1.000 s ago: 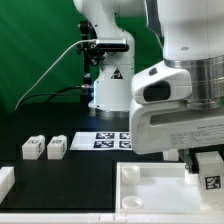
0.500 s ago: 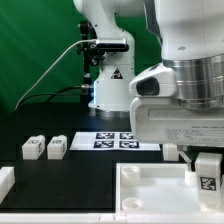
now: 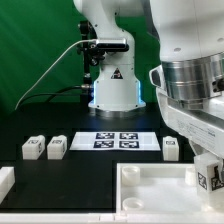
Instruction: Assemble one leg
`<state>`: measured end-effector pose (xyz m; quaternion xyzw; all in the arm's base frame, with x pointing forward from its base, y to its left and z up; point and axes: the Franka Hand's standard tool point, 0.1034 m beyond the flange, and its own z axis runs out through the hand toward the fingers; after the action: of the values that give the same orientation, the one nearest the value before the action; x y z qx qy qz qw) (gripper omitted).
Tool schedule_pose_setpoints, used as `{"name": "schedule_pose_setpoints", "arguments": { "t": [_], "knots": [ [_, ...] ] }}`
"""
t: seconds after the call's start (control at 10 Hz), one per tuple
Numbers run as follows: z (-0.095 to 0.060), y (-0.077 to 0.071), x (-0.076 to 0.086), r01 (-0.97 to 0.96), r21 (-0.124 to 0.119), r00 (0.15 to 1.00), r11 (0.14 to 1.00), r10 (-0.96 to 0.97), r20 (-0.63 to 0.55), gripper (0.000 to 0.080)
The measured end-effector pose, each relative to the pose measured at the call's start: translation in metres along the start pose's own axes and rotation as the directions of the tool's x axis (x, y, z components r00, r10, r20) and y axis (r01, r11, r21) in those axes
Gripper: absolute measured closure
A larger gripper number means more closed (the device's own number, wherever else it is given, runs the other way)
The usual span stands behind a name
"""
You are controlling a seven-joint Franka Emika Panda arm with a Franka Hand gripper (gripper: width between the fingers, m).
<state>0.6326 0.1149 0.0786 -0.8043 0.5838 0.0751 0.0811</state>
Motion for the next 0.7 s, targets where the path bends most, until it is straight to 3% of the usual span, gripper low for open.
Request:
{"name": "schedule_pose_setpoints", "arguments": {
  "t": [0.1, 0.2, 0.3, 0.4, 0.5, 0.6, 0.7],
  "knots": [
    [0.001, 0.0, 0.0, 0.003, -0.001, 1.0, 1.0, -0.003, 0.0, 0.0432],
    [0.001, 0.0, 0.0, 0.033, -0.002, 0.999, 0.999, -0.033, 0.0, 0.0252],
    [0.002, 0.001, -0.001, 0.105, -0.004, 0.994, 0.994, -0.105, -0.002, 0.0252],
    [0.005, 0.005, -0.007, 0.215, -0.007, 0.977, 0.977, -0.215, -0.009, 0.0168],
    [0.004, 0.006, -0.011, 0.369, -0.018, 0.929, 0.929, -0.369, -0.015, 0.0155],
    [0.001, 0.005, -0.013, 0.53, -0.033, 0.847, 0.847, -0.531, -0.027, 0.0155],
    [0.0, 0.01, -0.017, 0.638, -0.067, 0.767, 0.767, -0.641, -0.037, 0.0151]
  ]
}}
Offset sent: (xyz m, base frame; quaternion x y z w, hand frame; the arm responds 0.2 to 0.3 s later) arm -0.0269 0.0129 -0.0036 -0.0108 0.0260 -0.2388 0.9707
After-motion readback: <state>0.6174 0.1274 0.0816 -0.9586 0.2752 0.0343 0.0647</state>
